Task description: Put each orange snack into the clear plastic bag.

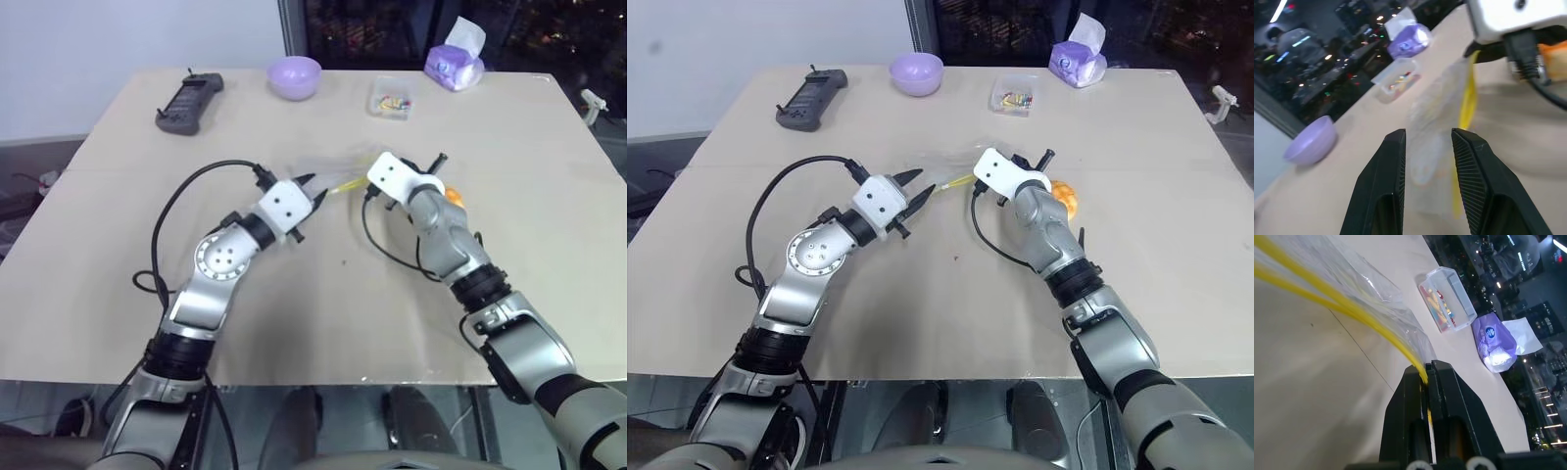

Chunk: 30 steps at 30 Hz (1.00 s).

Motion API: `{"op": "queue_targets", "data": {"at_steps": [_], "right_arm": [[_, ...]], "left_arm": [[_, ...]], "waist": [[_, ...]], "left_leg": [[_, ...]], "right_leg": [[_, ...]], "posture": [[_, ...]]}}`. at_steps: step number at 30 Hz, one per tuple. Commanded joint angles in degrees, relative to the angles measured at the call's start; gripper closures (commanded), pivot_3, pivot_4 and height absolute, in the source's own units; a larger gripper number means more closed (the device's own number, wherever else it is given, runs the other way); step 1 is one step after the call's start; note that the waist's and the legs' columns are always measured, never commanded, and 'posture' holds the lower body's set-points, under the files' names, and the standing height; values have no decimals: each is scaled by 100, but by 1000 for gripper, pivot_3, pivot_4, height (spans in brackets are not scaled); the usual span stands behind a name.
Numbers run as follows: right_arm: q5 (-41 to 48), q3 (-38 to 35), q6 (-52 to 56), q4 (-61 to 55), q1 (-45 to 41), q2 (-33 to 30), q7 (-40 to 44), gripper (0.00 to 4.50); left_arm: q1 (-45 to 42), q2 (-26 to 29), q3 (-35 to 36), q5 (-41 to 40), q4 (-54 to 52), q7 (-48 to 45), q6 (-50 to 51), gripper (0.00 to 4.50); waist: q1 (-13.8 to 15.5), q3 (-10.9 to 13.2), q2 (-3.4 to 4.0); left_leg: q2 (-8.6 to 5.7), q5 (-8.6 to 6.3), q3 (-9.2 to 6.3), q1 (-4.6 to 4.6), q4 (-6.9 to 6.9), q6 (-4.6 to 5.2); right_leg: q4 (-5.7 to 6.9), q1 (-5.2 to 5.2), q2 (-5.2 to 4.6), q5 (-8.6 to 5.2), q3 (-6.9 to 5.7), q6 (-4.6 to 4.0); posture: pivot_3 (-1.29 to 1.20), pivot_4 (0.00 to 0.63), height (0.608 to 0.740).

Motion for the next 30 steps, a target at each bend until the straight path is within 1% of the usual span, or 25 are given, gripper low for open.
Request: {"op": "queue_targets", "data": {"at_steps": [1, 5, 11, 15, 19, 22, 30], "right_arm": [[-17, -62, 9, -203, -127, -8, -35, 4500], [-14, -58, 20, -224, -120, -1, -14, 4500], [-10, -49, 1, -209, -133, 4, 2, 4500], [-20, -45, 18, -247, -126, 0, 19, 4500], [-16, -43, 34, -262, -119, 12, 33, 4500], [-12, -43, 34, -270, -105, 16, 38, 4500], [-11, -40, 38, -286, -85, 45, 52, 4500]], "left_arm": [[6, 27, 61, 109, 27, 40, -80, 2903], [53, 54, 122, 182, 317, 109, -164, 2903], [13, -17, -4, 210, 514, 35, -373, 2903], [-4, -17, -46, 373, 650, 106, -528, 2903], [11, -71, -77, 246, 640, -68, -670, 2903], [27, -40, -83, 384, 690, -13, -728, 2903], [1, -37, -53, 420, 743, 6, -762, 2903]], "waist": [[2, 0, 0], [1, 0, 0], [3, 0, 0], [3, 0, 0], [4, 0, 0], [3, 0, 0], [2, 0, 0]], "left_leg": [[0, 0, -1, 0, 0, 0], [0, 0, 0, 0, 0, 0], [0, 0, -1, -1, 0, 0], [0, 0, -1, 0, 0, 0], [0, 0, -1, 0, 0, 0], [0, 0, 0, 0, 0, 0], [0, 0, -1, 0, 0, 0]], "right_leg": [[0, 0, 0, 0, 0, 0], [0, 0, 0, 0, 0, 0], [-1, 0, 0, 0, 0, 0], [-1, 0, 0, 0, 0, 0], [0, 0, 0, 0, -1, 0], [-1, 0, -1, 0, 0, 0], [0, 0, 0, 0, 0, 0]], "posture": [[0, 150, 740], [0, 150, 740], [0, 150, 740], [0, 150, 740], [0, 150, 740], [0, 150, 740], [0, 150, 740]]}}
